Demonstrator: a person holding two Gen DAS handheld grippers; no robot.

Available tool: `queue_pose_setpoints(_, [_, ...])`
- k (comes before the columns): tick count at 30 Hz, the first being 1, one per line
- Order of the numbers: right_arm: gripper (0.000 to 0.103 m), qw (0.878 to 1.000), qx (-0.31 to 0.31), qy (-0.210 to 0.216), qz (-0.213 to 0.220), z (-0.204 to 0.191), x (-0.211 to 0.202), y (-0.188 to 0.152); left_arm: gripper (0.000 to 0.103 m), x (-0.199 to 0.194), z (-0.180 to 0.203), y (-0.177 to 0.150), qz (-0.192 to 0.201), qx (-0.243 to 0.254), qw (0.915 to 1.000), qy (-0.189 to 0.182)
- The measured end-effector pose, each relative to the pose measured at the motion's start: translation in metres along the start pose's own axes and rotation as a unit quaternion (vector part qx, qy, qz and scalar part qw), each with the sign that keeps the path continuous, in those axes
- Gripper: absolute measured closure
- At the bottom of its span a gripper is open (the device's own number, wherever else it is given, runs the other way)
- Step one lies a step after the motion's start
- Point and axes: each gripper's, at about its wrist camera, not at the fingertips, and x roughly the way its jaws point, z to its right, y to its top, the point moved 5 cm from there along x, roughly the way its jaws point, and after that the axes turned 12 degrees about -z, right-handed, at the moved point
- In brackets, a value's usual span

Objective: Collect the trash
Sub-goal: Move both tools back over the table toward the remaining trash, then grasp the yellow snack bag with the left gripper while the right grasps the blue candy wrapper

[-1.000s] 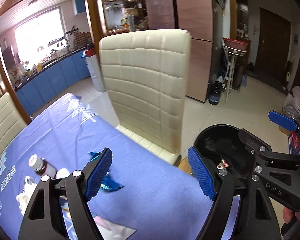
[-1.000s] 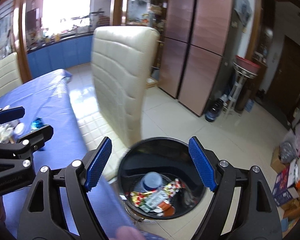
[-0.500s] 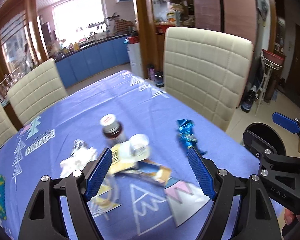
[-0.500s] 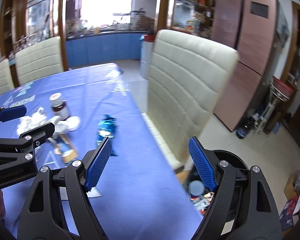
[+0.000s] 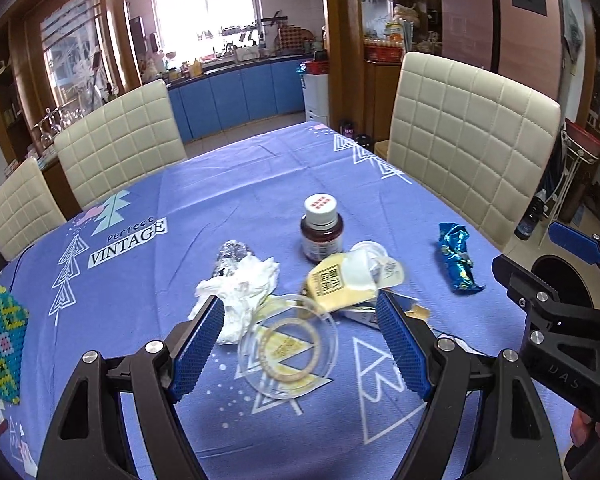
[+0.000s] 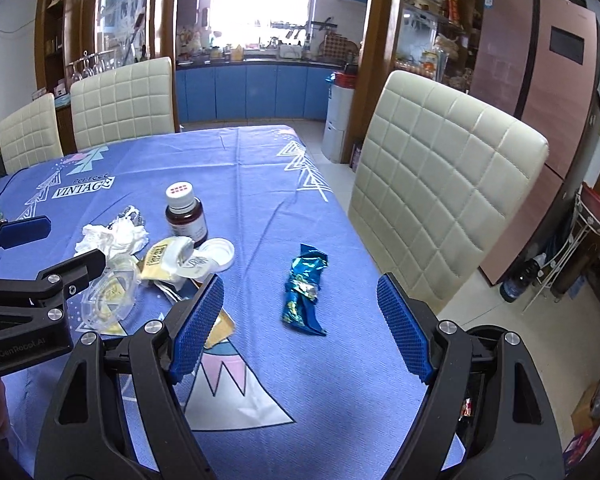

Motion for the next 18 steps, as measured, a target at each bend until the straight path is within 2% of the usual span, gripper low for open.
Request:
queue_pose_setpoints(5, [0.024, 1.000, -0.008, 0.007, -0.001, -0.009, 0.007, 0.008, 0.027, 0.005, -0.014, -0.001, -0.006, -0.012, 0.9999, 0.009])
queue_pose_setpoints(9, [0.024, 1.000, -0.018, 0.005, -0.009, -0.012, 0.018, 0.011, 0.027, 0.014, -0.019, 0.000, -0.015, -0.025, 0.9996, -0.003])
queue_pose_setpoints(12, [0.024, 1.000, -0.019, 0.003, -0.019, -0.009, 0.029, 0.012, 0.027, 0.022, -0.013, 0.002, -0.021, -0.020, 0.9996, -0.008])
queue_pose_setpoints(16, [0.024, 0.999, -0.016, 0.001, -0.030, -0.001, 0.044, 0.014, 0.027, 0.043, 0.004, 0.008, -0.045, -0.003, 0.9982, -0.041])
queue_pose_setpoints(18, [0.024, 0.999, -0.016, 0.002, -0.036, 0.003, 0.052, 0.013, 0.027, 0.052, 0.011, 0.011, -0.049, 0.007, 0.9978, -0.045])
